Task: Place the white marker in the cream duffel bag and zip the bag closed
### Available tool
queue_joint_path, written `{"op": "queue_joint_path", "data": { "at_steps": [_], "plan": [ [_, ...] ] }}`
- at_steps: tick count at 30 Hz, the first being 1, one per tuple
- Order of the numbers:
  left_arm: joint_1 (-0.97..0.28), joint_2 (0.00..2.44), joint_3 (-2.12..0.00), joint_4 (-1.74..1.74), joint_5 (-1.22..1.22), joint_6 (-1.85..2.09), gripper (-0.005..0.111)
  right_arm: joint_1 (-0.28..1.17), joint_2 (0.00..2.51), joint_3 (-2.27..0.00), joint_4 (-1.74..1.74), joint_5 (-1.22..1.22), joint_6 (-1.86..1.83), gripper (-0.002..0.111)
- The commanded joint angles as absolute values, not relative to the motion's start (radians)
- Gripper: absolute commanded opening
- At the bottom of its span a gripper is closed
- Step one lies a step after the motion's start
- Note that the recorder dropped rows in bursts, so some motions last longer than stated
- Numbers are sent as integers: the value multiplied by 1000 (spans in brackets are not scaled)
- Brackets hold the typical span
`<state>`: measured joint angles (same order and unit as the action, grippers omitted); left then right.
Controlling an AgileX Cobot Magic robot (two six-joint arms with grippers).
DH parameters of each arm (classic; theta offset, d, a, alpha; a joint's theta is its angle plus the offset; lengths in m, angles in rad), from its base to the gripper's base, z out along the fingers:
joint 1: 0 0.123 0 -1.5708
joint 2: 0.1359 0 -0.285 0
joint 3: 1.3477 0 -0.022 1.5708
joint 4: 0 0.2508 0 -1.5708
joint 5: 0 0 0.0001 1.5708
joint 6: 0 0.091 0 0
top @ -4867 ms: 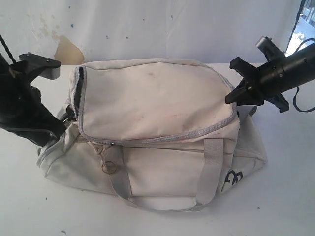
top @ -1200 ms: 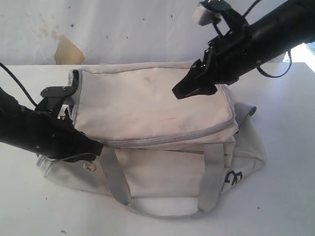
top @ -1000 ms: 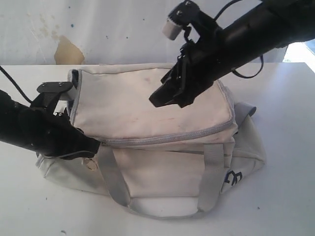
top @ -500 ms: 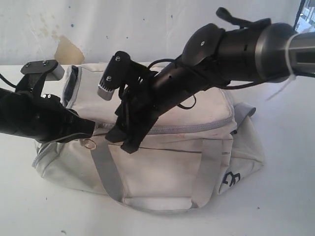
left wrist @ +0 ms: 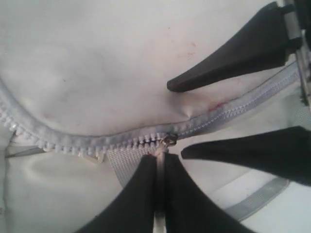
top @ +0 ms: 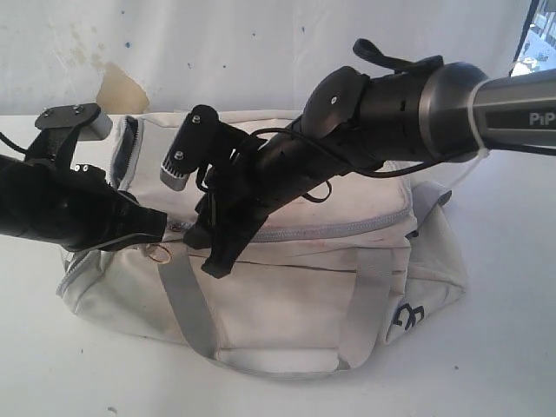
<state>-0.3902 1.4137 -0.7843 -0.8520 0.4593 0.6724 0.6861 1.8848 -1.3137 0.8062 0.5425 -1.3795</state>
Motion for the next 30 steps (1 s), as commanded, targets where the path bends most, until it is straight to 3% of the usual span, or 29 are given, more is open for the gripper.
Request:
{"op": "queue_joint_path", "data": {
  "at_steps": [1, 6, 13, 30],
  "plan": [
    [-389, 1396, -782, -865, 440, 672, 0, 691, 1902, -1313, 811, 556, -1364, 54],
    [-389, 1396, -782, -863, 445, 672, 0, 691, 1903, -1313, 811, 521, -1362, 45],
    [-389, 1396, -782, -845, 450, 672, 0, 691, 1904, -1313, 811, 545, -1351, 0],
    [-169, 1301, -782, -671, 639, 549, 0, 687, 1885, -1313, 607, 518, -1166, 0]
  ]
}}
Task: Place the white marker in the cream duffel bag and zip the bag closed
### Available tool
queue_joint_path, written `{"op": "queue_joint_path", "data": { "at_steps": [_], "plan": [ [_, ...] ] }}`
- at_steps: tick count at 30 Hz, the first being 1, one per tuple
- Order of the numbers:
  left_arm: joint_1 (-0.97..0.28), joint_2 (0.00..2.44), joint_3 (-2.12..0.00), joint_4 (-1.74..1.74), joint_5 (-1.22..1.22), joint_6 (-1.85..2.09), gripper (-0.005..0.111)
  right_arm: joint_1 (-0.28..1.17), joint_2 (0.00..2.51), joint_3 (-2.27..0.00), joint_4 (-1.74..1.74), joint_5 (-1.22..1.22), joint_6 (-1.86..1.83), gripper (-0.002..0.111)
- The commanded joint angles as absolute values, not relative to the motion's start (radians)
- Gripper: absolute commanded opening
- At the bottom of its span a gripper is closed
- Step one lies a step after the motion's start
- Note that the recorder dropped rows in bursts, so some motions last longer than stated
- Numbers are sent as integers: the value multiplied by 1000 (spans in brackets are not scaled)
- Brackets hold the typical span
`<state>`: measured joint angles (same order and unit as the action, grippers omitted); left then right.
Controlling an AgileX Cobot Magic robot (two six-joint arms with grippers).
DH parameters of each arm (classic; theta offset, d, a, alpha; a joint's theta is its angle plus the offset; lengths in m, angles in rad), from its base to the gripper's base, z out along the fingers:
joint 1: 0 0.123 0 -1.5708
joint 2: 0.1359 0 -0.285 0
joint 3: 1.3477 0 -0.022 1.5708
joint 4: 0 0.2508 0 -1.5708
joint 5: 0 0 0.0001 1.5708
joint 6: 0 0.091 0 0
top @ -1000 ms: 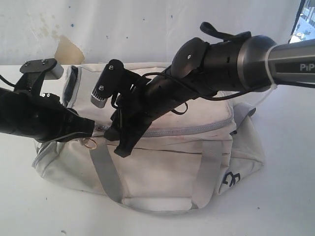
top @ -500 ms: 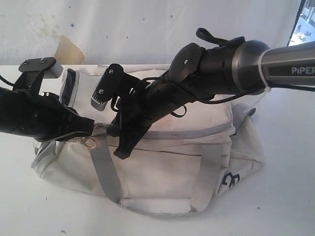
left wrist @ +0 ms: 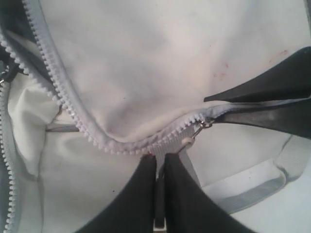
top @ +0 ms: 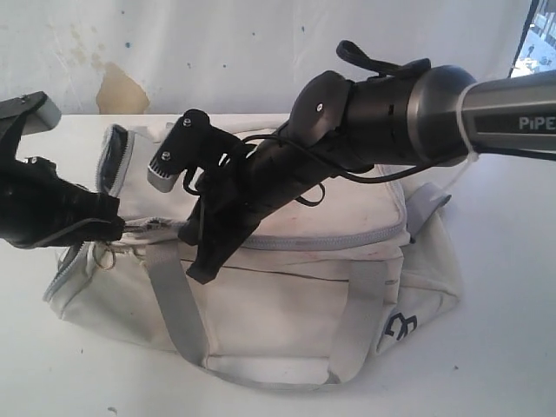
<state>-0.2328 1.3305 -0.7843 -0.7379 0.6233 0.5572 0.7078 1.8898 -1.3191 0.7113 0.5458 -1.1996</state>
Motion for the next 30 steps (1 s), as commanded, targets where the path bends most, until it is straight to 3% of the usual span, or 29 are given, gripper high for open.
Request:
{"op": "queue_joint_path", "data": {
  "at_steps": [1, 9, 21, 30],
  "plan": [
    [-169, 1299, -782, -671, 639, 549, 0, 687, 1885, -1313, 609, 511, -1166, 0],
    [-174, 1299, -782, -666, 753, 588, 0, 687, 1885, -1313, 609, 497, -1162, 0],
    [-294, 1323, -782, -681, 771, 639, 0, 691, 1885, -1315, 662, 400, -1069, 0],
    [-292, 1315, -829, -1039, 775, 869, 0, 701, 1882, -1315, 662, 526, -1168, 0]
  ]
}}
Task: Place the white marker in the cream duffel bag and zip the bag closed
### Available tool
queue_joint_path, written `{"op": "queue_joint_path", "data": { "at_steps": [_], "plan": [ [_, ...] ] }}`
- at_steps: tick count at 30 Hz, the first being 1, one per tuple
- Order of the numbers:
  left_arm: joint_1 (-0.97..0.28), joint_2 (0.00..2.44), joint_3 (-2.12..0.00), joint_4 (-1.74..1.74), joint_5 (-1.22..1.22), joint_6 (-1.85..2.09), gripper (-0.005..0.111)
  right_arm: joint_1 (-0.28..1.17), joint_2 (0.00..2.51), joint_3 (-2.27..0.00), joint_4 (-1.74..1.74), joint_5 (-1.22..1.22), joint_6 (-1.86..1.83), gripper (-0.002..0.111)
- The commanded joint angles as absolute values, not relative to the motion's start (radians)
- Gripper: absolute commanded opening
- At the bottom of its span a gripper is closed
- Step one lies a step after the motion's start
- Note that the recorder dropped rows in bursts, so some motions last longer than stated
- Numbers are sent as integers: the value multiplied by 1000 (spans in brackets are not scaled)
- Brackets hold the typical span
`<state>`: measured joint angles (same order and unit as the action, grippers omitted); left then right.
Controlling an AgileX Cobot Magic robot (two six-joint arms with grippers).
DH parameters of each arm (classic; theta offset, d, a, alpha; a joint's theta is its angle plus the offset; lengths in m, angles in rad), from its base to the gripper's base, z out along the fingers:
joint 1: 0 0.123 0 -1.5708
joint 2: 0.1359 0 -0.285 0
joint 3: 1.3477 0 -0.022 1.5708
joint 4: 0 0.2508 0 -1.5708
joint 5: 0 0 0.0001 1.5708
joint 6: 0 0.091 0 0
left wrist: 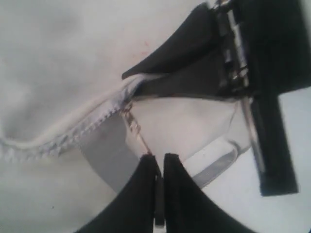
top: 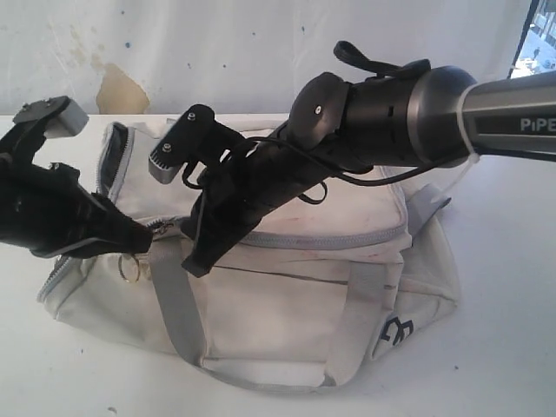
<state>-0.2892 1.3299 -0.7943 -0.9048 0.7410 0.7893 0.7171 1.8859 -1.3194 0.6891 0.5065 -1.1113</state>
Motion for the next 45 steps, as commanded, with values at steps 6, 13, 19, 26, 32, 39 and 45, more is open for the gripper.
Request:
{"op": "queue_joint_path", "data": {
  "at_steps": [6, 13, 19, 26, 32, 39, 45],
  "plan": [
    [-292, 1315, -898, -1042, 769, 815, 0, 701, 1882, -1315, 662, 579, -1166, 0],
    [-292, 1315, -901, -831, 781, 683, 0, 701, 1882, -1315, 662, 605, -1164, 21],
    [-292, 1317, -898, -811, 784, 685, 0, 701, 1881, -1315, 662, 548, -1129, 55],
    [-292, 1317, -898, -866, 786, 683, 0, 701, 1852, -1315, 648, 535, -1072, 64],
    [-292, 1317, -898, -980, 777, 733, 0, 701, 1847, -1315, 472, 603, -884, 60],
    [-292, 1317, -867, -978, 753, 715, 0, 698, 1838, -1315, 327, 683, -755, 52],
    [-292, 1317, -805, -1114, 733, 829, 0, 698, 1814, -1315, 320, 654, -762, 22]
  ]
}}
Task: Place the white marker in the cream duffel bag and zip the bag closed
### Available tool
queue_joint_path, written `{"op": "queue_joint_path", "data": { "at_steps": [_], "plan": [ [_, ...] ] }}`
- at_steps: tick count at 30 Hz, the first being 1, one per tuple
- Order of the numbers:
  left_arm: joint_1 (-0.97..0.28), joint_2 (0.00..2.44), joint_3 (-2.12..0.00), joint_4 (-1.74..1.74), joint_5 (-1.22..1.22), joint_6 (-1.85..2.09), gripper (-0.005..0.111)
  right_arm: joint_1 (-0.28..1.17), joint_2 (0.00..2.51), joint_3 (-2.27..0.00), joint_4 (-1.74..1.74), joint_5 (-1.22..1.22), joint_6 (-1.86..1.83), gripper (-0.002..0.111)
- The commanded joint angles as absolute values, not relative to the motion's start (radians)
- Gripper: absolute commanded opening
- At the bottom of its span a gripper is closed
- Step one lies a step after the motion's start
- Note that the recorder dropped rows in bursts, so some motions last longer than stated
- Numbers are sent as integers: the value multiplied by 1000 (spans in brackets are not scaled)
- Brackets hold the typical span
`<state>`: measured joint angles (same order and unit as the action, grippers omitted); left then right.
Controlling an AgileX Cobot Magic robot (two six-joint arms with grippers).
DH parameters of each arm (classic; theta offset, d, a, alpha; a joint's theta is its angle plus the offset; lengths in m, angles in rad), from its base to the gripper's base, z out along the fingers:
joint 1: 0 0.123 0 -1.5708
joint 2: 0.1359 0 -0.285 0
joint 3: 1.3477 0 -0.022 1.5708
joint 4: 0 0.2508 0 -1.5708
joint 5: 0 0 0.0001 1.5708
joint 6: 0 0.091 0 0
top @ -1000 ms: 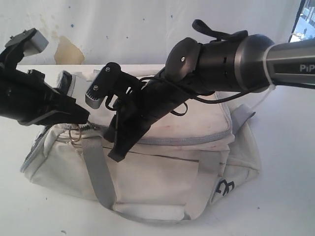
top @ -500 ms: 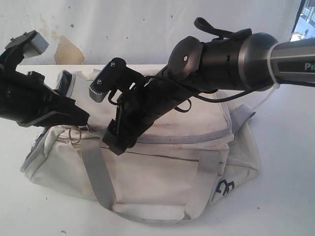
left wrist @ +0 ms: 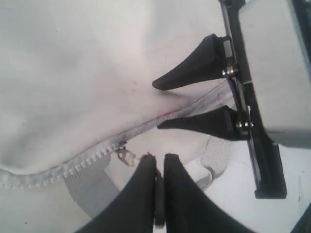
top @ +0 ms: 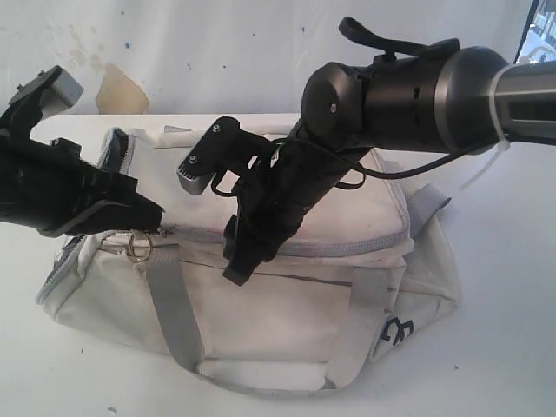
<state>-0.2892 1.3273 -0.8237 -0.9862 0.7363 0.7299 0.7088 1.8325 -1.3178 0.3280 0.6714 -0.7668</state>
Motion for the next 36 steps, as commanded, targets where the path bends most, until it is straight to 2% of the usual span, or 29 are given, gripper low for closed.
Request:
{"op": "queue_joint_path", "data": {
  "at_steps": [1, 2, 3, 11, 15, 17, 21, 27, 32, 36],
  "plan": [
    [-292, 1317, -803, -1176, 733, 868, 0, 698, 1814, -1315, 320, 650, -764, 15],
    [-292, 1317, -799, -1273, 725, 899, 0, 698, 1818, -1315, 335, 650, -764, 2],
    [-292, 1317, -799, -1290, 722, 902, 0, 698, 1818, -1315, 343, 650, -764, 0],
    [-292, 1317, -799, -1236, 710, 903, 0, 698, 1814, -1315, 444, 677, -880, 0],
    [-290, 1315, -814, -1040, 683, 714, 0, 698, 1814, -1315, 333, 727, -849, 0],
    [-290, 1315, -841, -937, 711, 609, 0, 697, 1814, -1315, 205, 727, -688, 0],
    [-290, 1315, -851, -919, 686, 558, 0, 697, 1816, -1313, 34, 753, -546, 0],
    [-290, 1315, -851, -918, 711, 524, 0, 697, 1816, -1313, 23, 759, -542, 0],
    [-290, 1315, -851, -737, 725, 377, 0, 686, 1816, -1313, -20, 799, -538, 0],
    [-290, 1315, -851, -870, 744, 463, 0, 686, 1816, -1313, -10, 763, -538, 0]
  ]
}}
